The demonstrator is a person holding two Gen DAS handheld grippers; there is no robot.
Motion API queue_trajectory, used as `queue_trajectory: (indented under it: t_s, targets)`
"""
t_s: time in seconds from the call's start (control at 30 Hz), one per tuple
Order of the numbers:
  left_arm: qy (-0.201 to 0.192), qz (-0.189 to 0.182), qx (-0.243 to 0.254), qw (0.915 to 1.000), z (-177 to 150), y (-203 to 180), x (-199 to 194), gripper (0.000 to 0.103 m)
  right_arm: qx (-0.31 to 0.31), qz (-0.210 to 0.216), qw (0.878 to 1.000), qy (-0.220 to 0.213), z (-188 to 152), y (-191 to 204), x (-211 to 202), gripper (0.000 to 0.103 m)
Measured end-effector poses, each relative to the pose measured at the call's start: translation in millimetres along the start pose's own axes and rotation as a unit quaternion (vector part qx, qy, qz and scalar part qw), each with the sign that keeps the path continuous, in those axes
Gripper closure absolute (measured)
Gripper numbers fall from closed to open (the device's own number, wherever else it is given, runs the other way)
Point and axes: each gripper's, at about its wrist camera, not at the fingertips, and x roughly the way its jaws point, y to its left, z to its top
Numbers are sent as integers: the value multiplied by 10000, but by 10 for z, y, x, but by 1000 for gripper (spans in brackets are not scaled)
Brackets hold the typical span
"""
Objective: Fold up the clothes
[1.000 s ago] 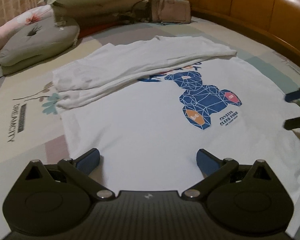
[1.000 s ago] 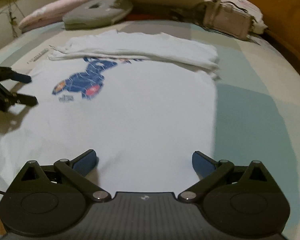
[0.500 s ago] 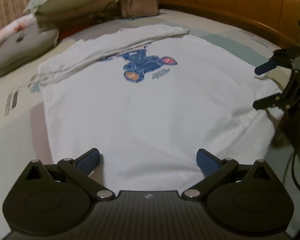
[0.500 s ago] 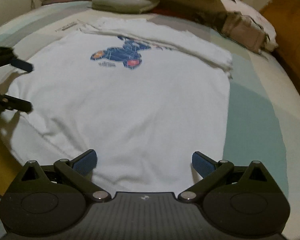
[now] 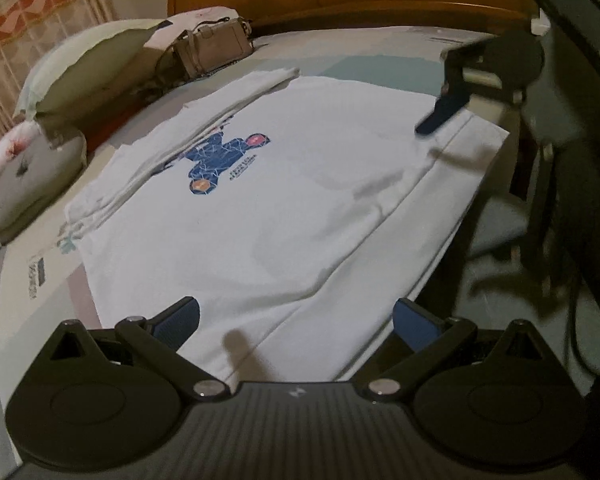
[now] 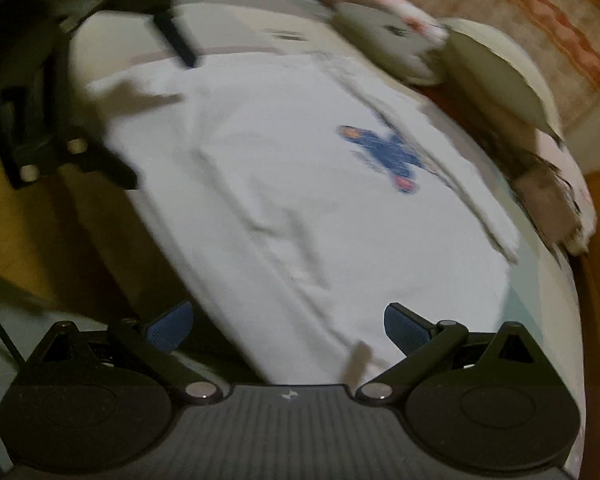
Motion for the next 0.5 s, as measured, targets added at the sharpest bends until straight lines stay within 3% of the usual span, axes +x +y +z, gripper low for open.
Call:
queue_trajectory:
  t_s: [0.07, 0.23, 0.5]
  targets:
    - [14, 34, 22, 10000, 22, -25, -10, 1, -235, 39, 9997, 59, 47, 119, 78, 0]
    - [-66, 57, 67, 9999, 55, -30, -72, 1, -774, -375, 9959, 283, 123, 301, 254, 0]
    - [-75, 89, 24, 9999, 68, -3, -57, 1, -593, -635, 9962, 10, 180, 182, 186, 0]
